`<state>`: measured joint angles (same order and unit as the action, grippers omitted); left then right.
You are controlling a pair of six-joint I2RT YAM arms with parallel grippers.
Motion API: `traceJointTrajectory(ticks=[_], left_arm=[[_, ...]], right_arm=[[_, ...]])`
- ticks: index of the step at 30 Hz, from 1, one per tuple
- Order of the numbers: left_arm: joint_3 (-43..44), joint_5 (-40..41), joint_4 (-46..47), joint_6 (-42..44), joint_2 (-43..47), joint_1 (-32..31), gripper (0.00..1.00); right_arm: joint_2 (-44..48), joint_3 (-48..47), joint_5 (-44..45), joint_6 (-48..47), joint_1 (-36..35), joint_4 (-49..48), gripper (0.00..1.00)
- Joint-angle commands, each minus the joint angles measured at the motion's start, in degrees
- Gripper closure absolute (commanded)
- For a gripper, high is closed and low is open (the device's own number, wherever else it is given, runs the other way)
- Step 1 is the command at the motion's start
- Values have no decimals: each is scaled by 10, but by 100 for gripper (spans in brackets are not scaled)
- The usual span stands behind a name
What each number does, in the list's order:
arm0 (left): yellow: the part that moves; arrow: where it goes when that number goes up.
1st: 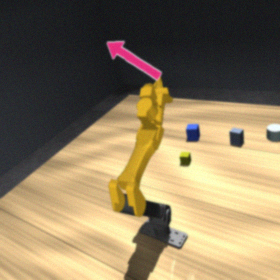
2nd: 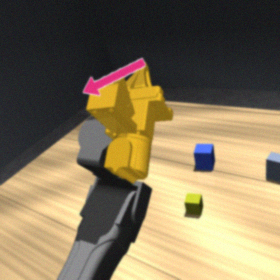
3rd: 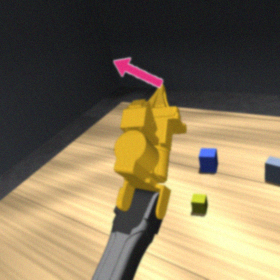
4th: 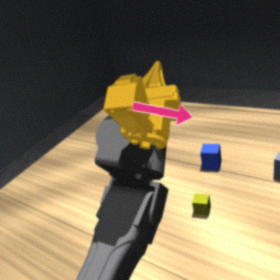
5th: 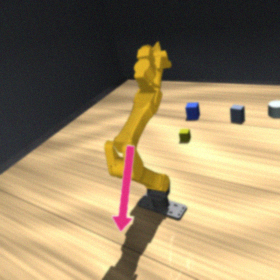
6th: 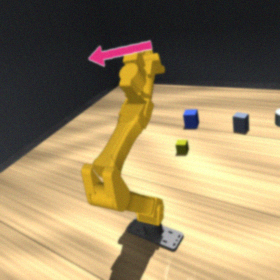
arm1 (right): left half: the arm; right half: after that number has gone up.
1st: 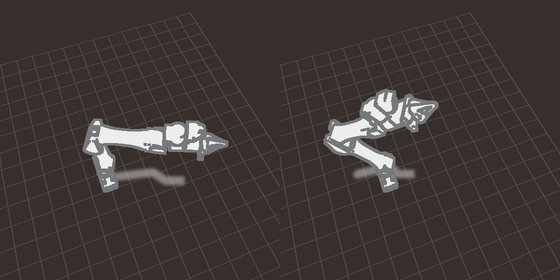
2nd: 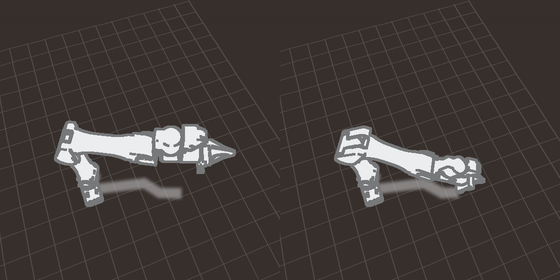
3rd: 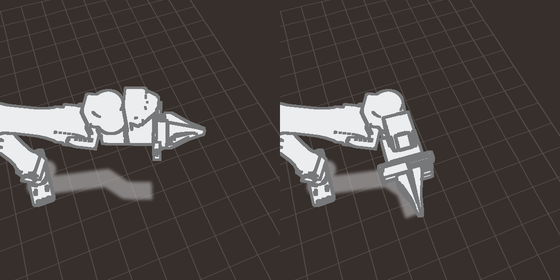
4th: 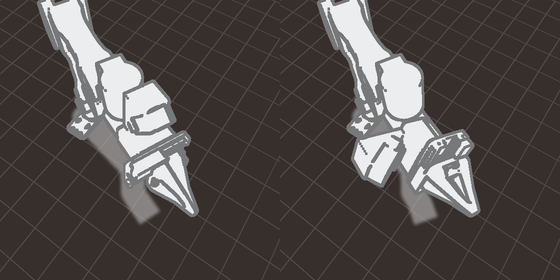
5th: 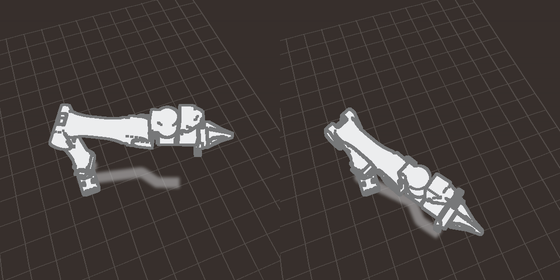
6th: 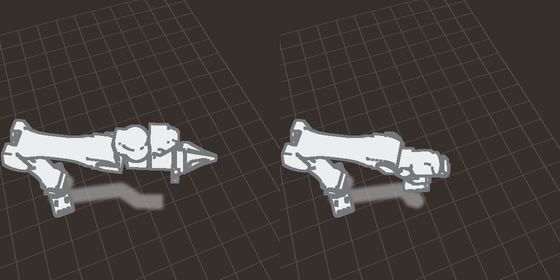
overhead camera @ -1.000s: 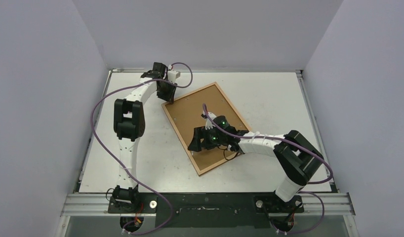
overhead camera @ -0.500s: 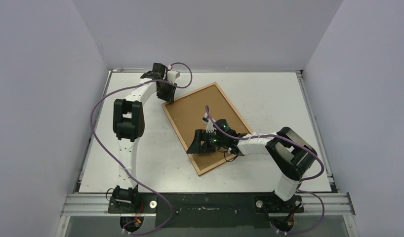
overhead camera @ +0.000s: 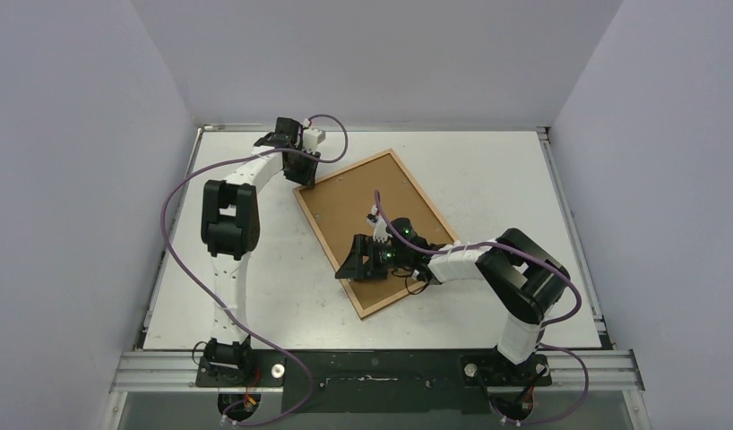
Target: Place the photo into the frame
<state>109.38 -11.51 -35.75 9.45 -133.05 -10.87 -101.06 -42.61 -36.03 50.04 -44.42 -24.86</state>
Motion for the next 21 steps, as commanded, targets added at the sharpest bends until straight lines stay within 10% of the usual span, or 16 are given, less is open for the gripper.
traceJointTrajectory(ticks=[1,21], left_arm=[[-24,36,-9,-25,16,9,85],[-63,32,0,-38,35,6,85]], right_arm=[[-12,3,-4,-1,-12,22,24],[-49,-29,-8,2,-16,15,26]])
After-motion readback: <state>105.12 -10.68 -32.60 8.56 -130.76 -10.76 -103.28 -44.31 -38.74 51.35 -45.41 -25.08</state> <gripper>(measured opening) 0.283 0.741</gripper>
